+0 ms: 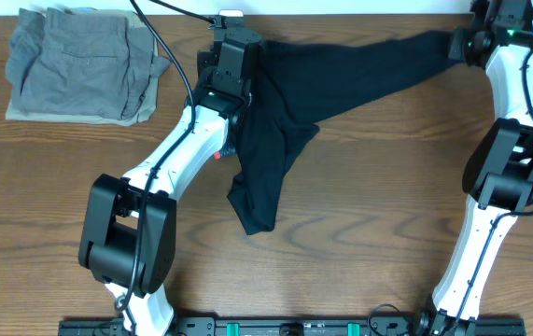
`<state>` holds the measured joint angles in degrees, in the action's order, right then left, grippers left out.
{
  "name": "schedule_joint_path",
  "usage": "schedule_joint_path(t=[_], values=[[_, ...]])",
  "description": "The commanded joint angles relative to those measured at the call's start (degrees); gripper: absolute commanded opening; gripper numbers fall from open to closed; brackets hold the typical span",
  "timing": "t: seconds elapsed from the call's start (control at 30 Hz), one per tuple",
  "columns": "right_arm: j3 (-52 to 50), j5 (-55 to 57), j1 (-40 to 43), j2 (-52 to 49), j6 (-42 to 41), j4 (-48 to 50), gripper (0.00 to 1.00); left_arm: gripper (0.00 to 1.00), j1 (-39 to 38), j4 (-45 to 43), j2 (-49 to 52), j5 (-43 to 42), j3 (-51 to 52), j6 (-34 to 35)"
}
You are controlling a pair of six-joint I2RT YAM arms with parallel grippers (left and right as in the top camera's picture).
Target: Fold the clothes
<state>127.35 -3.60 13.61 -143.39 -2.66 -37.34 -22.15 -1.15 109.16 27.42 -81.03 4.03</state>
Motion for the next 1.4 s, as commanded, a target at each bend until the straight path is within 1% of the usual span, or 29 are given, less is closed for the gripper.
schedule_joint_path(t=[0.0, 0.23, 0.3, 0.33, 0.37, 0.43, 0.47, 0.5, 0.53, 0.57, 0.6, 0.63, 0.67, 0.7, 0.83, 0.9, 0.97, 1.0, 1.03, 1.13, 1.2, 1.27, 1.37], values=[[0.02, 3.17, 1.18, -2.49, -2.89, -0.2, 0.01, 0.06, 0.59, -1.31, 0.79, 1.53, -0.85, -0.37], [0.02, 4.74, 2.1, -3.63, -3.56, -0.15, 0.02, 0.06, 2.82, -1.97, 2.29, 1.53, -0.83, -0.37], [0.02, 5.14, 2.36, -3.63, -3.96, -0.02, 0.04, 0.06, 3.56, -2.21, 2.29, 1.55, -0.83, -0.37], [0.02, 5.09, 2.51, -3.63, -3.96, 0.11, 0.08, 0.08, 4.02, -2.67, 2.29, 1.55, -0.83, -0.37], [0.02, 4.92, 2.69, -3.63, -3.96, 0.26, 0.15, 0.16, 4.63, -3.67, 2.29, 1.55, -0.83, -0.39], [0.02, 4.61, 2.8, -3.63, -3.85, 0.24, 0.2, 0.28, 5.68, -5.46, 2.29, 1.55, -0.83, -0.39], [0.02, 4.2, 2.84, -3.63, -3.39, 0.11, 0.27, 0.39, 6.34, -6.64, 2.29, 1.55, -0.83, -0.39], [0.02, 3.54, 2.84, -3.63, -2.6, -0.07, 0.35, 0.55, 7.02, -7.72, 2.29, 1.53, -0.83, -0.39], [0.02, 2.97, 2.84, -3.61, -2.25, -0.22, 0.43, 0.67, 7.5, -8.39, 2.29, 1.55, -0.83, -0.39], [0.02, 2.32, 2.82, -3.61, -2.16, -0.46, 0.54, 0.79, 8.13, -9.14, 2.29, 1.53, -0.83, -0.39], [0.04, 1.66, 2.82, -3.56, -2.03, -0.66, 0.63, 0.89, 8.66, -9.6, 2.29, 1.55, -0.83, -0.39], [0.04, 0.81, 2.82, -3.5, -1.99, -0.98, 0.68, 0.96, 9.09, -9.73, 2.27, 1.55, -0.85, -0.42], [0.04, 0.0, 2.84, -3.39, -1.99, -1.22, 0.72, 1.0, 9.55, -9.68, 2.27, 1.55, -0.85, -0.61], [0.04, -0.87, 2.84, -3.15, -1.99, -1.4, 0.73, 0.98, 9.81, -9.55, 2.25, 1.55, -0.85, -1.22], [0.04, -4.37, 2.82, -1.01, -1.92, -2.62, 0.79, 0.98, 9.86, -5.53, 0.9, 1.57, -0.85, -5.62], [0.04, -7.04, 2.82, 1.07, -1.36, -3.91, 0.81, 0.98, 9.51, -0.9, -0.81, 1.55, -0.85, -5.77], [0.04, -9.6, 2.71, 3.58, -1.33, -6.21, 0.82, 0.98, 8.85, 6.27, -3.26, 0.81, -0.85, -5.73], [0.04, -10.62, 2.67, 4.72, -1.33, -7.52, 0.82, 0.98, 8.52, 9.99, -4.44, -0.66, -0.85, -5.73], [0.04, -12.09, 2.54, 6.23, -1.36, -9.44, 0.82, 0.98, 8.15, 15.13, -5.92, -4.17, -0.85, -5.7], [0.04, -15.23, 1.95, 9.14, -1.33, -14.25, 0.81, 0.98, 7.93, 26.34, -8.41, -15.5, -0.85, -5.7], [0.04, -16.63, 1.22, 10.6, -0.81, -18.01, 0.8, 0.98, 8.15, 33.68, -8.81, -20.48, -0.85, -5.66], [0.04, -18.14, 0.15, 11.37, 1.05, -21.68, 0.78, 0.98, 8.74, 39.56, -8.48, -22.32, -0.33, -5.25], [0.04, -20.09, -1.86, 11.45, 1.73, -26.53, 0.71, 0.98, 10.14, 42.99, -7.98, -24.83, 2.05, -5.27]])
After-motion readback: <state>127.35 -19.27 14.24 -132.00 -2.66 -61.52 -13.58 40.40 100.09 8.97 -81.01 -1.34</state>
